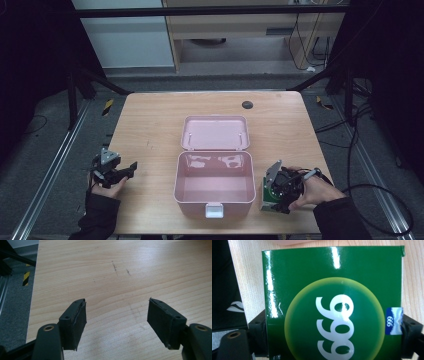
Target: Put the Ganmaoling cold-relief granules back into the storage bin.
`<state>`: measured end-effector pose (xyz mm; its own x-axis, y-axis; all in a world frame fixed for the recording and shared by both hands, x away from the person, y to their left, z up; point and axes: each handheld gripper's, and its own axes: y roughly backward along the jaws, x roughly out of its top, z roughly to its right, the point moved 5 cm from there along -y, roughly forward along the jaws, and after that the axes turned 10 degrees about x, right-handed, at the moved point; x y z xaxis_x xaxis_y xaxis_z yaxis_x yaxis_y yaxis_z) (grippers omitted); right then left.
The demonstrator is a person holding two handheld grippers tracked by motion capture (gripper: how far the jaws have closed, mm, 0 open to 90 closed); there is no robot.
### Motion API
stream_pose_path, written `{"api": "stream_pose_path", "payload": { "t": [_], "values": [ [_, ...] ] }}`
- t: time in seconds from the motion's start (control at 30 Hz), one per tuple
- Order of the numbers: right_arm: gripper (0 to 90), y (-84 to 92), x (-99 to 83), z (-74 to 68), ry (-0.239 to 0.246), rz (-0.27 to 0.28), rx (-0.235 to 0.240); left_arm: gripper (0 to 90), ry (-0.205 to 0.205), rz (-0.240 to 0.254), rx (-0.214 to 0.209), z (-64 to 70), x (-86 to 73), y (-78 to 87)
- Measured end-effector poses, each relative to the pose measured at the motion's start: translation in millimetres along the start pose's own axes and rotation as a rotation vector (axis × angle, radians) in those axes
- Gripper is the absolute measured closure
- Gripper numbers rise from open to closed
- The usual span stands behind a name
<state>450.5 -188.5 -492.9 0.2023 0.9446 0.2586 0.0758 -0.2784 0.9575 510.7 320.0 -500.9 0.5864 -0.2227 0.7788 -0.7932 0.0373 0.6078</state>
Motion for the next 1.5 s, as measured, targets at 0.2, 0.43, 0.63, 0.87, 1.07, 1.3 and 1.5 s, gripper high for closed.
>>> {"api": "stream_pose_path", "payload": {
  "t": [0.2, 0.43, 0.63, 0.87, 1.07, 1.3, 1.5],
  "values": [
    [16.0, 2.9, -1.7, 0.3, 0.003, 0.011, -0.009, 31.2, -0.001, 0.0, 0.001, 0.1, 0.0, -0.1],
    [16.1, 19.2, -4.2, -3.8, 0.001, 0.054, -0.015, 31.2, -0.001, 0.0, 0.0, 0.1, 0.2, 0.3],
    [16.0, 38.1, -6.7, -7.4, 0.007, 0.086, -0.032, 31.2, -0.002, -0.001, -0.001, 0.6, 0.1, 0.0],
    [16.0, 58.9, -4.3, -8.2, 0.003, 0.123, -0.06, 31.2, -0.002, -0.002, -0.002, 0.8, 0.1, 0.0],
    [16.0, 77.3, 0.9, -10.0, 0.019, 0.138, -0.073, 31.2, -0.003, -0.001, -0.002, 0.8, 0.2, 0.2],
    [16.0, 95.7, 7.8, -12.2, 0.03, 0.136, -0.093, 31.2, -0.003, -0.002, -0.002, 0.9, 0.3, 0.3],
    [16.0, 108.8, 15.9, -13.5, 0.05, 0.148, -0.099, 31.3, -0.004, -0.002, -0.003, 1.0, 0.2, 0.1]
  ]
}}
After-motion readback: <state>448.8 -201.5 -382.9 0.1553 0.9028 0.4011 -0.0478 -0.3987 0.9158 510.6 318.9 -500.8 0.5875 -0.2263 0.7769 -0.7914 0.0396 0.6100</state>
